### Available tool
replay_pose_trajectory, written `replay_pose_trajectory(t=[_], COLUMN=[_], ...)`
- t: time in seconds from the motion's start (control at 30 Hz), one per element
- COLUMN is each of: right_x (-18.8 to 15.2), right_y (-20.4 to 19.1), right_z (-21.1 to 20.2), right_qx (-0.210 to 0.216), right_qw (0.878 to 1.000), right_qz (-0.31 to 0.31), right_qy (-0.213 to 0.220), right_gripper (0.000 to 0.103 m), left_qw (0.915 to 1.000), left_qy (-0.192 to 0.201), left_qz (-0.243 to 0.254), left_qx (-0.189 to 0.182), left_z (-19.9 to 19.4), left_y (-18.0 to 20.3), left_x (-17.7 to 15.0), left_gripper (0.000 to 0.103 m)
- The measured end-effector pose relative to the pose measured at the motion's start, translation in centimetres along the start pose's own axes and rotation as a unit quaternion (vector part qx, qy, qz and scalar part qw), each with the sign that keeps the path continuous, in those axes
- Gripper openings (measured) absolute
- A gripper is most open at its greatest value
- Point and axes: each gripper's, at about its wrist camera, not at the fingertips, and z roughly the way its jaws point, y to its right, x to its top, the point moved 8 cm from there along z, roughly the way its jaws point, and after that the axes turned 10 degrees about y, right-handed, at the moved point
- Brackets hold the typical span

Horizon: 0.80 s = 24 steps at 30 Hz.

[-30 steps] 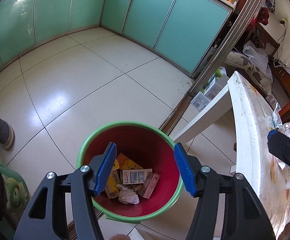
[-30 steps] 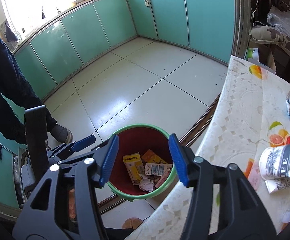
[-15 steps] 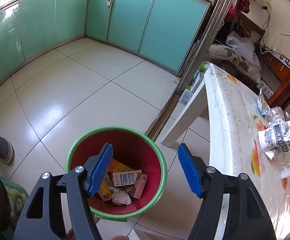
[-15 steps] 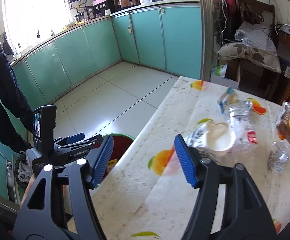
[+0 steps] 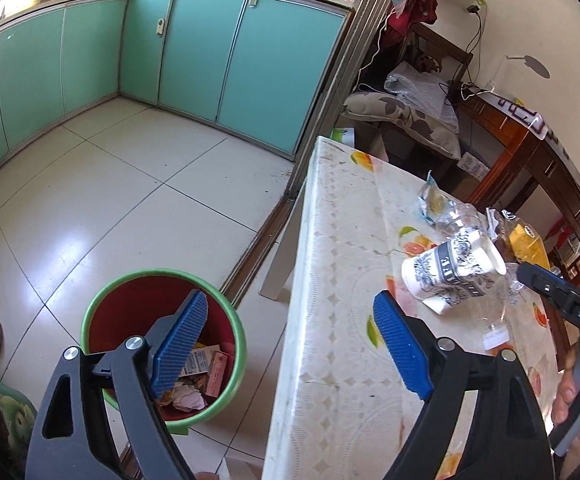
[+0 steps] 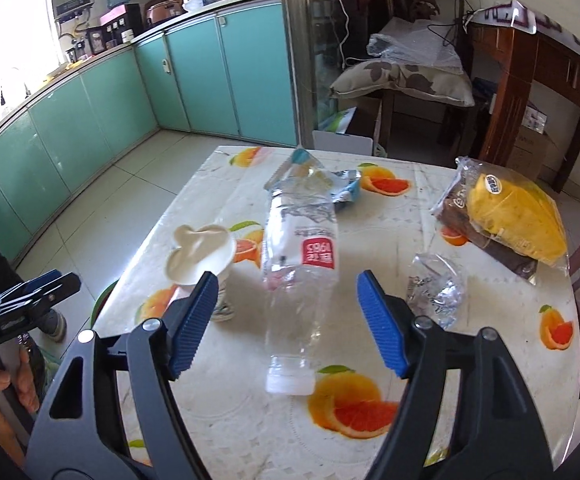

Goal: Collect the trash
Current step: 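Move both open grippers back over the table, then grasp the clear red-labelled water bottle with the right gripper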

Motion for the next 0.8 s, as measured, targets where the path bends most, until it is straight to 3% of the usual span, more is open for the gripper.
replay_pose_trajectory(t=[0.3,0.63,0.7,0.77,0.8], right_x=[-0.7,-2.2,-2.7,-3.0,-3.0], right_y=[0.5,0.7,0.7,0.5,0.5], right_z=[3.7,5.8,6.3,6.4,6.2], right_qx=[-0.005,-0.010,-0.005,0.004,0.003], right_qw=[0.999,0.997,0.997,0.996,0.997], right_qz=[0.008,0.008,0.008,0.011,0.008], right_qy=[-0.036,-0.072,-0.079,-0.085,-0.081], right_gripper=[0.072,0.072,0.066,0.046,0.046], left_qw=[0.9995,0.9977,0.9970,0.9965,0.9963], left_qy=[0.015,0.006,0.007,0.005,0.004], left_qz=[0.025,0.057,0.066,0.073,0.076], left_qx=[-0.009,-0.037,-0.039,-0.040,-0.040], left_z=[-1.2,-0.5,-0.5,-0.3,-0.2], left_y=[3.4,6.7,7.3,7.6,7.8], left_x=[0.2,-0.7,-0.8,-1.0,-1.1], left_gripper=[0.088,0.088,0.088,0.088,0.088])
